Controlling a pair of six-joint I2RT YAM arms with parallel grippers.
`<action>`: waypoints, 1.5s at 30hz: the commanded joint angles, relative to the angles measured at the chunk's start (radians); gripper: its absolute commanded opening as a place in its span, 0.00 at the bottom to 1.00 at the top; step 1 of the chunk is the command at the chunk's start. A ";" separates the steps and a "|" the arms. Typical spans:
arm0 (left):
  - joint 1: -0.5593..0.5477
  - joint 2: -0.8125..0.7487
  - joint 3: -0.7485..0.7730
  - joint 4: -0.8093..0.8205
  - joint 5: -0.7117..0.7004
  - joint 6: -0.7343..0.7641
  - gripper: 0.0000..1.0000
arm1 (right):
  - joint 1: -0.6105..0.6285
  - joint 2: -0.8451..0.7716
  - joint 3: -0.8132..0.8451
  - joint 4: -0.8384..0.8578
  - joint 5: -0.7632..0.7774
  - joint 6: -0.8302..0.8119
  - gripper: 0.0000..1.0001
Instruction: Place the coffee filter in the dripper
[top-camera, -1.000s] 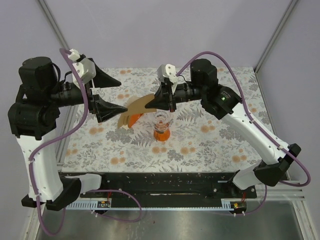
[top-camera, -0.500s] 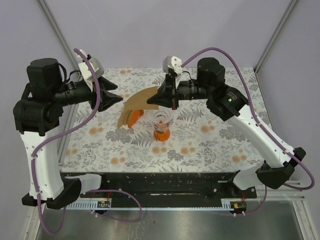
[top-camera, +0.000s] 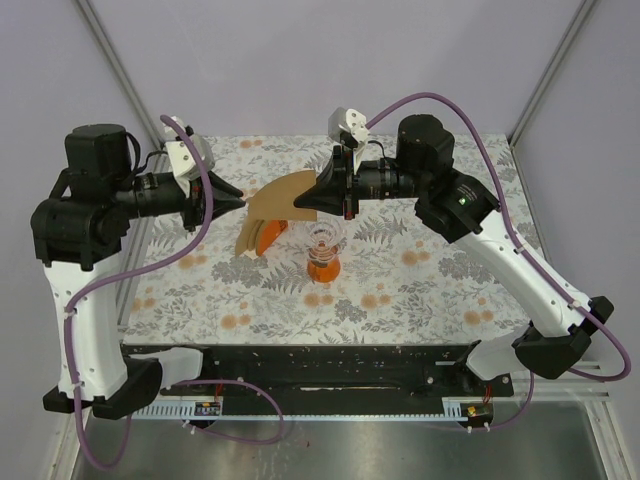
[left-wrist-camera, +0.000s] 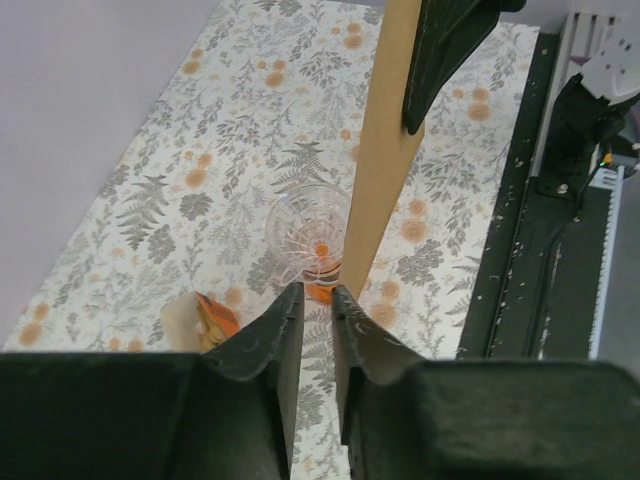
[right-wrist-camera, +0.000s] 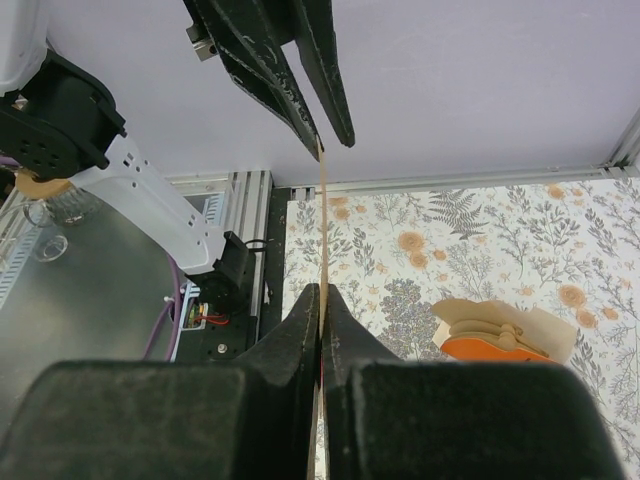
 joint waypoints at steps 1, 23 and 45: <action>0.003 0.004 -0.012 0.066 0.059 -0.028 0.17 | -0.001 -0.033 0.015 0.034 -0.009 0.011 0.00; 0.002 0.002 0.009 0.004 0.117 0.024 0.34 | -0.003 -0.022 0.010 0.031 -0.001 -0.009 0.00; 0.052 0.033 -0.028 0.535 0.065 -1.054 0.81 | 0.155 -0.206 -0.548 0.831 0.531 -1.265 0.00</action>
